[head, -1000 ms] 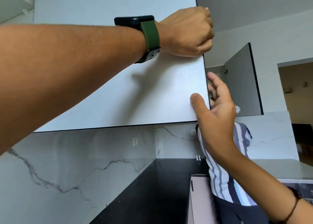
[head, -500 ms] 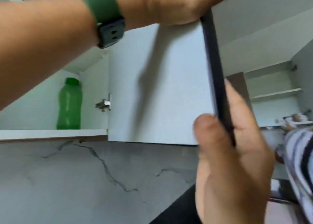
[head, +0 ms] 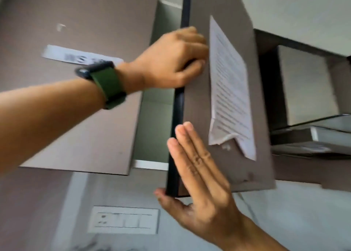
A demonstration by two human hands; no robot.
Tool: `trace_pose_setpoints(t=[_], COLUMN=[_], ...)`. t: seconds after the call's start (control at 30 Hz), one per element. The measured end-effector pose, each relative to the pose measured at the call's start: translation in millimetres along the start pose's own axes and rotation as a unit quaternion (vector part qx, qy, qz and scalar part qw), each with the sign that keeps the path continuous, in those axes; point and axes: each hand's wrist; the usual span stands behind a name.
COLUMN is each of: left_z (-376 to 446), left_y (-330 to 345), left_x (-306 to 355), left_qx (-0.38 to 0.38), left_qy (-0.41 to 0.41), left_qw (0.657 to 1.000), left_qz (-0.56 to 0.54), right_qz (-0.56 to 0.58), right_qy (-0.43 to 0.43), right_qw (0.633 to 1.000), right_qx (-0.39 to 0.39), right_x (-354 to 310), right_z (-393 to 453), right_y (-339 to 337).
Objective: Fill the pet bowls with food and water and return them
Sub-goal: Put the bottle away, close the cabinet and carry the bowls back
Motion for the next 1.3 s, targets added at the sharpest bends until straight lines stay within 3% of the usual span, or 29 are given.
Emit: trace_pose_setpoints(t=[0.13,0.33,0.63,1.0,1.3], left_z=[-29.6,-48.9,-103.3,-145.0,-167.5], left_y=[-6.4,9.3,58.9,107.7,142.1], left_x=[5.1,-4.0,-19.5,-17.2,-13.6], left_qx=[-0.045,-0.097,-0.151,-0.240,-0.267], left_qy=[0.024,-0.010,-0.104,-0.247,-0.279], left_qw=[0.998,0.995,0.982,0.939,0.917], left_qz=[0.033,0.033,0.037,0.018,0.098], right_qz=[-0.056,-0.096,-0.144,-0.128,-0.134], right_qy=[-0.031,-0.051,-0.051,-0.021,-0.006], right_qw=[0.998,0.994,0.987,0.989,0.987], right_qx=[-0.002,-0.012,-0.054,-0.076,-0.090], right_x=[1.4,4.7,11.0,22.1,31.9], right_z=[2.7,-0.9,-9.1,-38.1,-61.3], right_y=[30.1,62.1,118.2,174.2,204.3])
Point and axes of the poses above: each hand's wrist, its own z-axis towards the middle knuckle, its own y-axis out of the palm, x = y × z, and after that the axes turned 10 degrees about -x, right-handed
